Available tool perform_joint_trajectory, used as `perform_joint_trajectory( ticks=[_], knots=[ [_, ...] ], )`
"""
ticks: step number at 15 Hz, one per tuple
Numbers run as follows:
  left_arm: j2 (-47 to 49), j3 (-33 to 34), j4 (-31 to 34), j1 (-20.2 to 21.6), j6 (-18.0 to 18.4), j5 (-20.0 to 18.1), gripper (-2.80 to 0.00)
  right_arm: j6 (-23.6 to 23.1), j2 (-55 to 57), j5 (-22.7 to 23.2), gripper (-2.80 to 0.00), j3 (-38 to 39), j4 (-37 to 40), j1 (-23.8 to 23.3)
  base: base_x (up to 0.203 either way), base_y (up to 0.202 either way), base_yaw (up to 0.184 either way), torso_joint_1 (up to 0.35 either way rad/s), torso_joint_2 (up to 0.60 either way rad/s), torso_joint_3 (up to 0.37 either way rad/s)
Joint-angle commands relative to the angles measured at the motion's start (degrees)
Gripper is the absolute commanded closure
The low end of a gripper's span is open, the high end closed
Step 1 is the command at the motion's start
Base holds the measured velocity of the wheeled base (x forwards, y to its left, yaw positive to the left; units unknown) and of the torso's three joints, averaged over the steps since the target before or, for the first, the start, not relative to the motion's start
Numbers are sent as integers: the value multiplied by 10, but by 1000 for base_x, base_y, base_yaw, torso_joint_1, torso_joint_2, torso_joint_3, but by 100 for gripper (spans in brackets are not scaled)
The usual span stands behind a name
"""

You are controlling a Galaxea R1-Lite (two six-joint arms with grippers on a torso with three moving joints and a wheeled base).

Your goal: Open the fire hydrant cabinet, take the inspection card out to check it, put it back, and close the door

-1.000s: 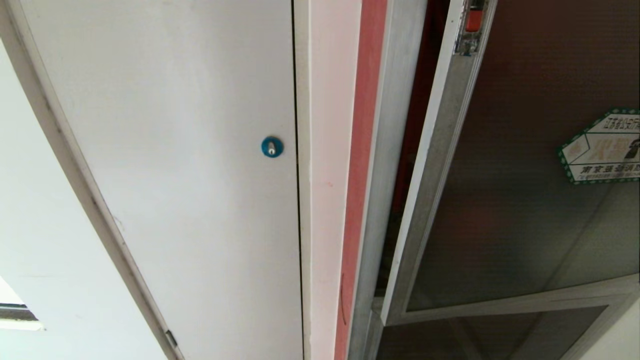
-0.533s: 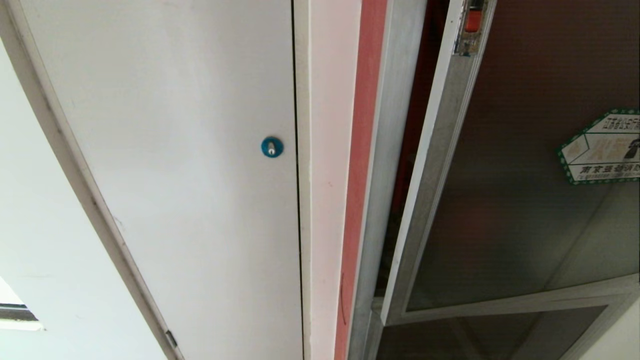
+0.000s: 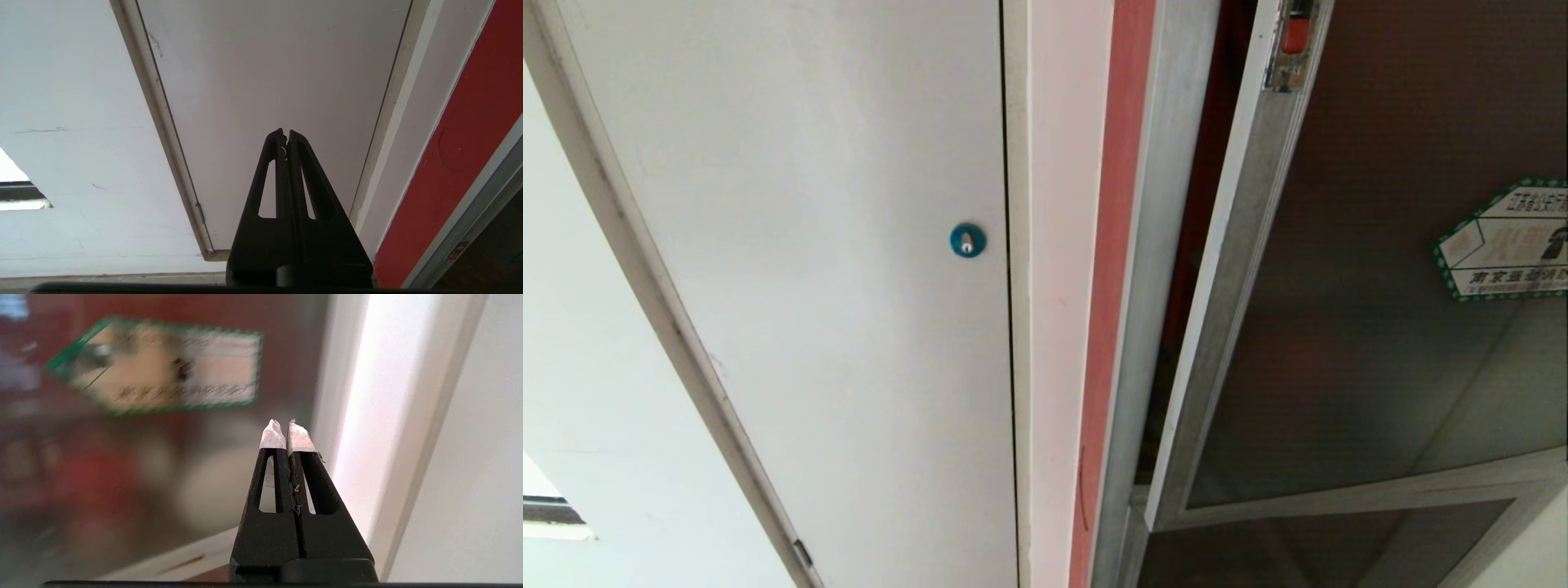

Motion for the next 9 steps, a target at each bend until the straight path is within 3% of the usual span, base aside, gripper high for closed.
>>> perform_joint_trajectory(
  ticks=[1, 4, 6, 7, 9],
  knots=[
    [0, 4, 0, 0, 0, 0, 0, 1, -50, 50, 0, 59, 1, -1, 0, 0, 0, 0, 0, 0],
    [0, 4, 0, 0, 0, 0, 0, 23, -112, 166, 0, 182, 8, 3, 0, 0, 0, 0, 0, 0],
    [0, 4, 0, 0, 0, 0, 0, 100, -122, 216, 0, 221, -3, 4, 0, 0, 0, 0, 0, 0],
    [0, 4, 0, 0, 0, 0, 0, 114, -124, 240, 0, 232, -5, 4, 0, 0, 0, 0, 0, 0],
    [0, 4, 0, 0, 0, 0, 0, 100, -124, 262, 0, 263, -9, 4, 0, 0, 0, 0, 0, 0]
  ],
)
